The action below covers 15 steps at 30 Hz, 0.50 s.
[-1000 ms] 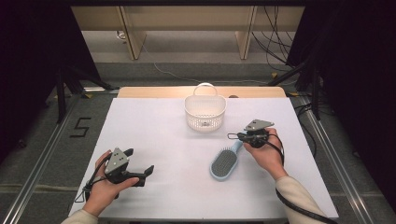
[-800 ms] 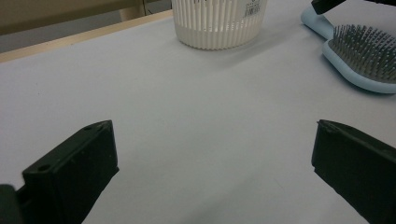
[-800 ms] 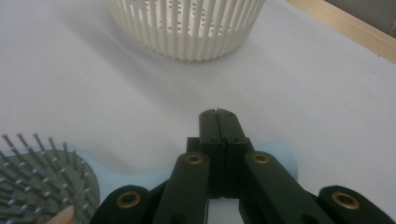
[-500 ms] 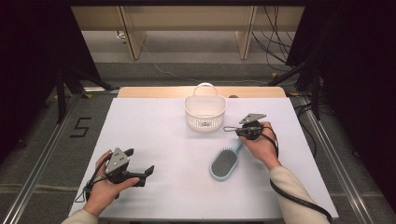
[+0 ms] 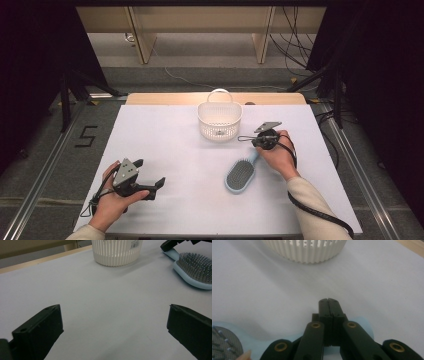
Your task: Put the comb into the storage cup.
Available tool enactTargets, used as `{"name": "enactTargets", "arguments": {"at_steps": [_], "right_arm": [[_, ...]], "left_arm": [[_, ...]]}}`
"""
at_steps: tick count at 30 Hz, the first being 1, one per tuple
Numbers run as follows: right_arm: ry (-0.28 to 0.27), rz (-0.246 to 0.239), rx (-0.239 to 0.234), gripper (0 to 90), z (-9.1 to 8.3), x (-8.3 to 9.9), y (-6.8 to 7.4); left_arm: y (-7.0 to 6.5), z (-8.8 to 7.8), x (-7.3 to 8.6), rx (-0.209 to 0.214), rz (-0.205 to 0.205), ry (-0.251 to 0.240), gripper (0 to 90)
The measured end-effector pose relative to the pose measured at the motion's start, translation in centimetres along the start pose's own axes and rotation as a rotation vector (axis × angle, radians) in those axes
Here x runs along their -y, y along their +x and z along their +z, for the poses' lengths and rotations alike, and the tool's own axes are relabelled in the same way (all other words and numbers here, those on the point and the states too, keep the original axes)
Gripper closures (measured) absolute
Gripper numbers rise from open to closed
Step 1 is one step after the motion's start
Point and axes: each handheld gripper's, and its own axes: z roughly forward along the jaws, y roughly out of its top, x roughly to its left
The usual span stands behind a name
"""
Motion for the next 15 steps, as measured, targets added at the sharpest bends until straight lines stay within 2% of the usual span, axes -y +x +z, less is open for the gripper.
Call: {"name": "enactTargets", "arguments": {"at_steps": [10, 15], "right_arm": [[0.065, 0.012, 0.001, 90.0, -0.01, 0.15, 0.05], [0.124, 0.025, 0.005, 90.0, -0.39, 0.47, -0.04]], "left_arm": [[-0.01, -0.01, 0.0, -0.001, 0.001, 0.0, 0.0], [-0.01, -0.04, 0.0, -0.003, -0.001, -0.001, 0.0]]}}
